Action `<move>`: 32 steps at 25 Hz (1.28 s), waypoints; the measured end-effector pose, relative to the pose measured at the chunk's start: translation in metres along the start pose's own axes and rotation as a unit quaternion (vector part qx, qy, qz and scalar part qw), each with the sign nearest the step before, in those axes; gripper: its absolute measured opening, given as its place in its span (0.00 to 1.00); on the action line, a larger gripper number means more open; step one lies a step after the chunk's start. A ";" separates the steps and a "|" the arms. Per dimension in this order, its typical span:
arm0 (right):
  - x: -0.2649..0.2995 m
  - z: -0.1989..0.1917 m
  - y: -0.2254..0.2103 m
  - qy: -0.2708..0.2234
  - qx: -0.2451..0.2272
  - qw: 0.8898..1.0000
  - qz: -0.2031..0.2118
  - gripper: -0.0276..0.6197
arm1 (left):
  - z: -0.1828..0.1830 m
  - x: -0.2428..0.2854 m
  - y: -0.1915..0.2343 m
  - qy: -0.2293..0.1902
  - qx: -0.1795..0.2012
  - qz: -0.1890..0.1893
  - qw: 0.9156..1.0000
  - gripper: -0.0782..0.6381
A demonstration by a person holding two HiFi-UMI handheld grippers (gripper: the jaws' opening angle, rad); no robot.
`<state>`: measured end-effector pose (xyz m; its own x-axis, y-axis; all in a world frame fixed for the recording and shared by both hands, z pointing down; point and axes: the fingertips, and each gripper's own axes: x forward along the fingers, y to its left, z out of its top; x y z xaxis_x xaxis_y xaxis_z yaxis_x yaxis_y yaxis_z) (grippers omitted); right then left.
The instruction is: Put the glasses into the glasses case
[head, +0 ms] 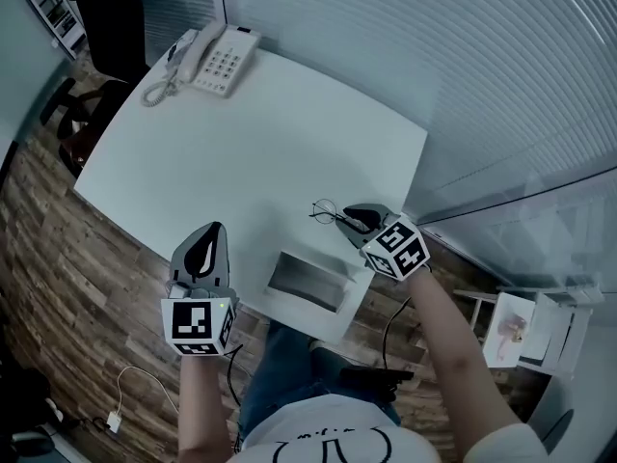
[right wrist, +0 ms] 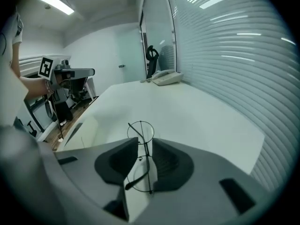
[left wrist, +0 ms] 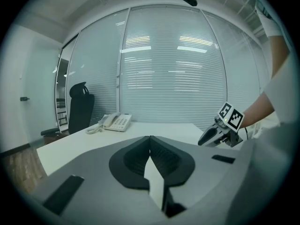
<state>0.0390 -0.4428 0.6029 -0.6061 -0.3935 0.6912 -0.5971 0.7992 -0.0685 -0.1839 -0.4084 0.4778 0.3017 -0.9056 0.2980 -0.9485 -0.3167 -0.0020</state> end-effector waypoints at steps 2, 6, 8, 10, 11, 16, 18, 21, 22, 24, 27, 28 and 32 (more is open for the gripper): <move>0.005 -0.005 -0.001 0.011 -0.002 1.000 0.012 0.20 | -0.007 0.002 0.001 0.007 -0.004 0.001 1.000 0.13; 0.011 -0.010 -0.001 0.022 -0.020 0.999 0.027 0.18 | -0.020 0.003 0.001 0.019 -0.011 0.003 1.000 0.13; 0.011 -0.008 0.000 0.023 -0.026 0.999 0.032 0.08 | -0.023 0.002 0.000 0.022 -0.013 0.003 1.000 0.13; 0.011 -0.007 0.001 0.028 -0.032 0.998 0.038 0.07 | -0.024 0.002 0.000 0.022 -0.013 0.004 1.000 0.13; 0.010 -0.006 0.002 0.029 -0.036 0.998 0.039 0.07 | -0.023 0.002 0.000 0.021 -0.012 0.004 1.000 0.13; -0.006 0.008 0.006 0.018 -0.049 0.998 0.029 0.07 | -0.011 -0.001 -0.001 0.008 -0.010 0.003 1.000 0.13; -0.018 0.019 0.005 0.010 -0.056 0.998 0.021 0.07 | 0.000 -0.003 -0.003 -0.003 -0.007 0.001 1.000 0.13; -0.036 0.036 0.003 -0.007 -0.065 0.998 0.006 0.07 | 0.017 -0.008 -0.006 -0.024 -0.002 0.002 1.000 0.13; -0.041 0.040 0.003 -0.013 -0.067 0.998 0.001 0.07 | 0.022 -0.010 -0.006 -0.031 0.000 0.003 1.000 0.13; -0.052 0.047 0.004 -0.024 -0.070 0.997 -0.007 0.07 | 0.030 -0.015 -0.008 -0.042 0.003 0.007 0.999 0.13; -0.070 0.051 0.011 -0.039 -0.075 0.996 -0.016 0.07 | 0.039 -0.027 -0.015 -0.054 0.005 0.010 0.998 0.13; -0.077 0.051 0.014 -0.044 -0.077 0.996 -0.018 0.07 | 0.041 -0.031 -0.019 -0.058 0.006 0.011 0.998 0.13; -0.110 0.059 0.021 -0.078 -0.081 0.993 -0.037 0.07 | 0.048 -0.049 -0.034 -0.073 0.008 0.024 0.997 0.13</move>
<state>0.0618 -0.4093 0.4827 -0.6455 -0.5085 0.5699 -0.5581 0.8234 0.1026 -0.1615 -0.3665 0.4174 0.2687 -0.9506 0.1557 -0.9607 -0.2762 -0.0283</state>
